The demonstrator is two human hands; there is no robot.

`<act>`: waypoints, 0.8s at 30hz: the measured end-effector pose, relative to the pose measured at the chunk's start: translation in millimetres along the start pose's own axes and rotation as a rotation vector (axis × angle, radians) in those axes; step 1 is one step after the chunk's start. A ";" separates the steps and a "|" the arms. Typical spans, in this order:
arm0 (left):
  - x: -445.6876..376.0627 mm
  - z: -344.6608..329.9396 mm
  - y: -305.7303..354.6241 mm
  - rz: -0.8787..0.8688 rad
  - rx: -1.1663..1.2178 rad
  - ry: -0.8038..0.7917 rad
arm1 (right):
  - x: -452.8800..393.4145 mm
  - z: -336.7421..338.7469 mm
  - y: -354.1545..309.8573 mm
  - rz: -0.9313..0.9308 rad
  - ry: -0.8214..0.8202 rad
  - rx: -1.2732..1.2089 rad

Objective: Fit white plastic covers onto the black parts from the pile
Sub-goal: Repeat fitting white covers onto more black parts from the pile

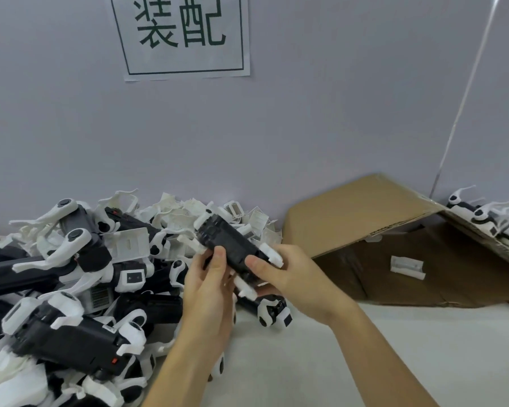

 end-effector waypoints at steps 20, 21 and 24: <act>-11.2 5.2 -0.9 -0.093 -0.201 -0.082 | -13.7 124.6 -17.8 0.006 0.795 -0.597; -11.1 5.3 -1.6 -0.097 -0.227 -0.077 | -12.0 105.8 -7.3 -0.033 0.748 -0.463; -8.1 4.1 -3.1 -0.123 -0.323 -0.082 | -8.0 46.0 30.9 -0.120 0.539 -0.183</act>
Point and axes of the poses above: each hand's wrist, its own x-axis away from the middle knuckle, its own z-axis out of the back of the hand, y = z × x, the point moved 6 cm from there along -x, towards the middle knuckle, and after that the axes turned 4 degrees about x, right-handed, at the moved point
